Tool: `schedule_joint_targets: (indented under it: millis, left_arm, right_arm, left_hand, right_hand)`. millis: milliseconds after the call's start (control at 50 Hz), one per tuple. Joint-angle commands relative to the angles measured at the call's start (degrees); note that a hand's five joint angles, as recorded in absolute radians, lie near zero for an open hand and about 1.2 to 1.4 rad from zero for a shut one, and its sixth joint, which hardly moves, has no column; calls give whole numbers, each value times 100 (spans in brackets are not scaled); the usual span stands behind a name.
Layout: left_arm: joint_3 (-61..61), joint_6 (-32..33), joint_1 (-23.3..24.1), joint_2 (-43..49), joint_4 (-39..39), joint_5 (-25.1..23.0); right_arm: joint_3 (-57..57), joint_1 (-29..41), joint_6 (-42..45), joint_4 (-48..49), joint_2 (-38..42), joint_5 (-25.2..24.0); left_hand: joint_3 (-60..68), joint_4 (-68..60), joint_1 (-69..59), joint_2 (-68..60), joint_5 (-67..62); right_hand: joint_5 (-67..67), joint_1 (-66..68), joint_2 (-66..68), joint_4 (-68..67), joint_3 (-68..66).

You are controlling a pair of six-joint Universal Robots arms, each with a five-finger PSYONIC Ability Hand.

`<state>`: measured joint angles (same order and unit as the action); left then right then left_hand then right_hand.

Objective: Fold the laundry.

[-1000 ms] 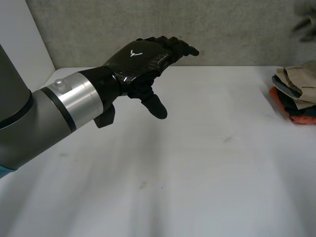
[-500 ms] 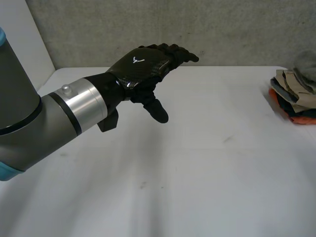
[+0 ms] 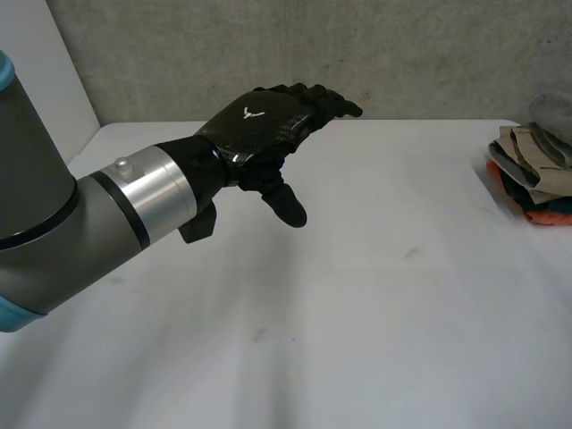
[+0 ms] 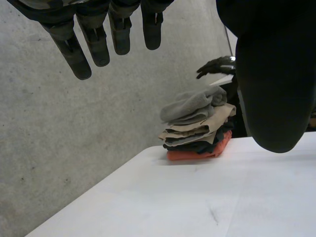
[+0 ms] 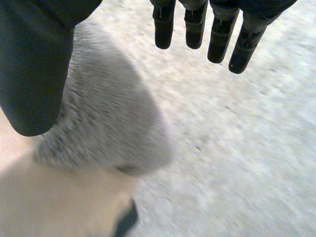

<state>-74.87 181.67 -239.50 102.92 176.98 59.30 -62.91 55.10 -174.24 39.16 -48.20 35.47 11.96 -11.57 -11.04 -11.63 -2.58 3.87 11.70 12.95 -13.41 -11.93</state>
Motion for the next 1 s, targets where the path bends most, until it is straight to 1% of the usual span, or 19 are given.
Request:
schedule_joint_targets:
  millis: [20,100,140,180,200,260,280,340,360,420,440,500,520,560,600,680,740,820,1000]
  left_arm:
    - [-1,0,-18,-52,-6,-6]
    - [7,0,-27,-61,-6,3]
    - [16,0,-36,-79,-6,3]
    - [34,0,-44,-114,-6,12]
    - [42,0,-44,-158,3,21]
    - [51,-9,-71,-237,3,117]
    - [51,-9,-114,-281,11,265]
    - [60,-9,-202,-360,11,599]
    - [51,-9,-246,-404,11,879]
    - [25,-9,-290,-483,20,1329]
    - [16,-9,-299,-553,29,1626]
    - [-19,17,-308,-650,82,2058]
    - [-80,35,-308,-702,125,2321]
    - [-168,61,-343,-755,169,2551]
    - [-352,79,-448,-852,266,2814]
    - [-817,79,-615,-975,441,2956]
    - [-1047,88,-668,-1037,582,2947]
    - [-1311,88,-686,-1046,741,2956]
    - [-1452,79,-695,-1019,759,2947]
  right_arm:
    - [-231,-631,425,-409,-471,329]
    - [-196,-825,1181,-470,-559,775]
    - [-134,-843,1594,-575,-760,1451]
    - [-82,-808,1735,-672,-945,1970]
    - [-38,-808,1762,-777,-1181,2381]
    - [-64,-668,1745,-909,-1490,2850]
    - [-125,-380,1675,-997,-1647,2991]
    - [-239,210,1421,-1129,-1894,3036]
    - [-370,560,1185,-1269,-2147,3062]
    - [-669,993,849,-1551,-2702,3071]
    - [-905,1238,674,-1760,-3034,3062]
    - [-1319,1608,436,-2017,-3397,3071]
    - [-1599,1940,296,-2104,-3555,3080]
    - [-1873,2346,207,-2149,-3670,3097]
    - [-2286,3031,145,-2132,-3802,3124]
    - [-2831,3884,163,-2132,-3785,3404]
    - [-3147,4306,215,-2114,-3697,3904]
    - [-3324,4571,224,-1861,-3408,4362]
    - [-3351,4624,224,-1525,-3336,4539]
  left_hand:
    - [145,-184,-237,-178,-83]
    - [145,-184,-237,-178,-83]
    - [128,-167,-221,-162,-66]
    - [145,-184,-237,-178,-83]
    - [145,-184,-237,-178,-83]
    - [145,-184,-237,-178,-83]
    - [145,-184,-237,-178,-83]
    - [145,-184,-237,-178,-83]
    - [95,-134,-187,-128,-33]
    - [-6,-33,-86,-27,68]
    - [-56,18,-36,23,118]
    - [-91,52,-2,57,153]
    - [-107,68,15,74,169]
    - [-124,85,32,91,186]
    - [-124,85,32,91,186]
    - [-141,102,48,107,203]
    - [-141,102,49,108,203]
    - [-141,102,49,108,203]
    - [-192,153,99,158,254]
  right_hand:
    - [-387,-170,-295,341,193]
    - [-387,-170,-295,341,193]
    - [-387,-170,-295,341,193]
    - [-387,-170,-295,341,193]
    - [-387,-170,-295,341,193]
    - [-387,-170,-295,341,193]
    - [-387,-170,-295,341,193]
    - [-387,-170,-295,341,193]
    - [-387,-170,-295,341,193]
    - [-387,-170,-295,341,193]
    - [-387,-170,-295,341,193]
    - [-387,-170,-295,341,193]
    - [-387,-170,-295,341,193]
    - [-387,-170,-295,341,193]
    - [-387,-170,-295,341,193]
    - [-387,-170,-295,341,193]
    - [-387,-170,-295,341,193]
    - [-387,-170,-295,341,193]
    - [-387,-170,-295,341,193]
